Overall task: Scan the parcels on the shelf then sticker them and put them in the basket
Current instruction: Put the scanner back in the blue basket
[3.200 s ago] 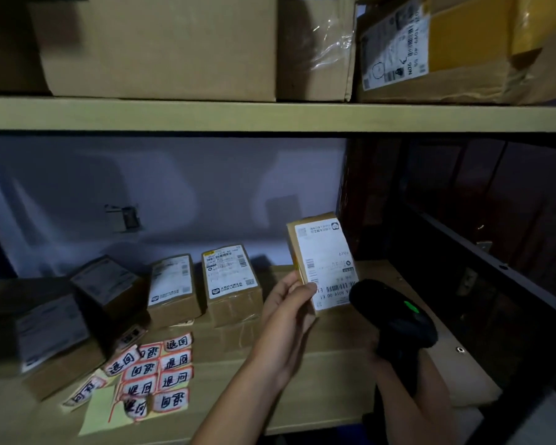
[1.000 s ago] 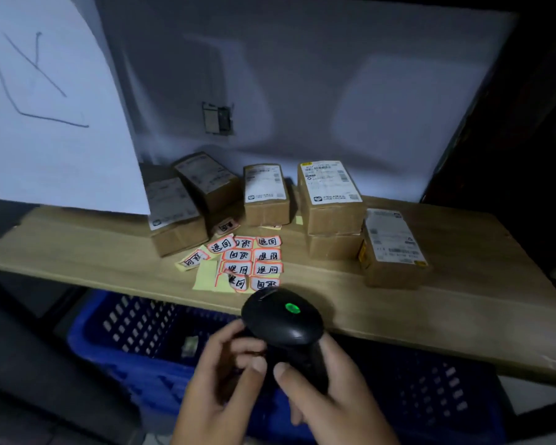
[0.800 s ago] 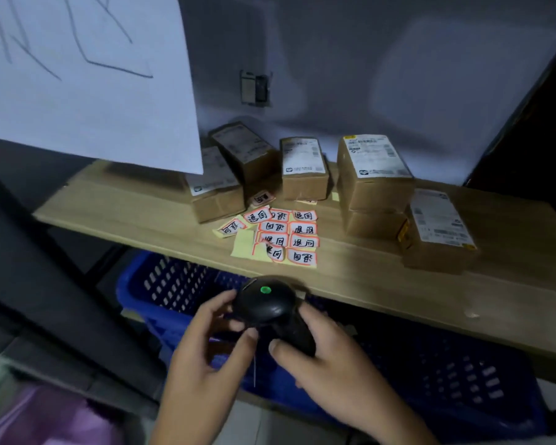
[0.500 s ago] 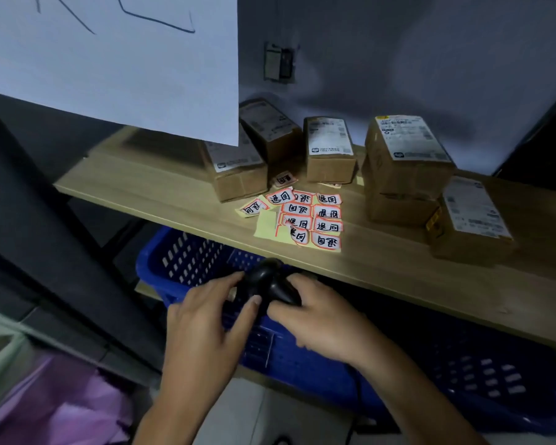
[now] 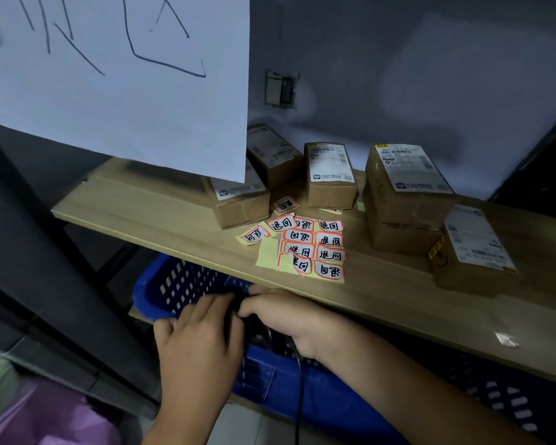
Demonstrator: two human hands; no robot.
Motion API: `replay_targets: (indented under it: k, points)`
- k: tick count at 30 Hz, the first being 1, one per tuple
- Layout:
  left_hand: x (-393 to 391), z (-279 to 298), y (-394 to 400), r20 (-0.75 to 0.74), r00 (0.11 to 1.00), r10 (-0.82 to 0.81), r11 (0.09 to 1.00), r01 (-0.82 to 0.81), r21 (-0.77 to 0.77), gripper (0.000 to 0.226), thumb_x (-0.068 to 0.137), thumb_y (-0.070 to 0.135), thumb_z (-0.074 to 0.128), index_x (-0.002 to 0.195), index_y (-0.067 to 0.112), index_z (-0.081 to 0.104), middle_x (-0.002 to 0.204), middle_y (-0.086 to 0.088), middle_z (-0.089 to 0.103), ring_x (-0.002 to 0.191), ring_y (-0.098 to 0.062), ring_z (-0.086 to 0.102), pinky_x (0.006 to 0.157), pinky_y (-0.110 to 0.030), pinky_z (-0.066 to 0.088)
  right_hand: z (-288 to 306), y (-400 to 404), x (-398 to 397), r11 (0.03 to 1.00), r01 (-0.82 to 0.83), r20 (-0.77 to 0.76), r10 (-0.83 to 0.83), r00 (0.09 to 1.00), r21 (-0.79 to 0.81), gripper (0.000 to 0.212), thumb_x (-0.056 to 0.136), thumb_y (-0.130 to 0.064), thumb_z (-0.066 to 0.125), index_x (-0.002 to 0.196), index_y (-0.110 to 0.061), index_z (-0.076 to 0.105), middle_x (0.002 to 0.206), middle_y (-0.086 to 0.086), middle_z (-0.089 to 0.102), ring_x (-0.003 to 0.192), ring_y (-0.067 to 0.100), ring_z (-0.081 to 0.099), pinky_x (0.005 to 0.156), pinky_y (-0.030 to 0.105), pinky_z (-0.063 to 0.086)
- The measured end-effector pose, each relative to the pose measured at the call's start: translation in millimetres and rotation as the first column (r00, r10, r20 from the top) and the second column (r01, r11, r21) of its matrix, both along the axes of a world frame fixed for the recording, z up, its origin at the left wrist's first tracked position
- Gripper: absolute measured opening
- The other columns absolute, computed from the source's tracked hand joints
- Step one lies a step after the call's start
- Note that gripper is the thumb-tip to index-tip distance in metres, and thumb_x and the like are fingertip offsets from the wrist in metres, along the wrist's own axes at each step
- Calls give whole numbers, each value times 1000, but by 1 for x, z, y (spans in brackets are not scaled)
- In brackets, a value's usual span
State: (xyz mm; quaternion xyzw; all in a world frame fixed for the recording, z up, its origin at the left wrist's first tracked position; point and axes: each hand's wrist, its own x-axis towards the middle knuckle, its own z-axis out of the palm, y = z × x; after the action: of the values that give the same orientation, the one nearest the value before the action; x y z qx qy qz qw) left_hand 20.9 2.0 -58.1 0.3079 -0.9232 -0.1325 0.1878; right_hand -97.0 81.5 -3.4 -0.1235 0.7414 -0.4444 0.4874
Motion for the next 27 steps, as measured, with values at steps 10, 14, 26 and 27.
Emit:
replay_targets:
  k: [10,14,26,27]
  points:
    - [0,-5,-3,-61,998,1,1000,0,12,40,93,41,45,110,27,78,102,12,77,83,-17,74,72,-40,31,-32,-20,2,972,233,244,-235,941,40,26,89,-43,62,101,-20,69,105,1,73,93,22,69,90,35,57]
    - [-2,-6,-5,-95,995,22,999,-20,26,37,92,41,45,103,31,79,98,14,78,80,-16,75,71,-39,31,-14,17,8,994,62,-49,-58,997,92,53,95,-49,53,146,-34,47,149,-7,49,131,13,48,111,28,34]
    - [-11,70,16,-381,925,-10,930,149,337,9,89,48,68,93,48,76,98,25,74,92,13,65,75,2,42,63,154,27,937,278,-710,-342,616,-210,20,75,-44,71,95,-48,67,96,-25,69,86,3,67,72,9,49]
    - [-17,76,23,-394,919,-19,924,167,344,15,87,56,71,94,44,77,95,21,74,90,11,65,75,0,43,62,155,20,930,287,-712,-362,601,-231,18,80,-36,71,96,-44,69,98,-25,68,89,2,66,72,9,49]
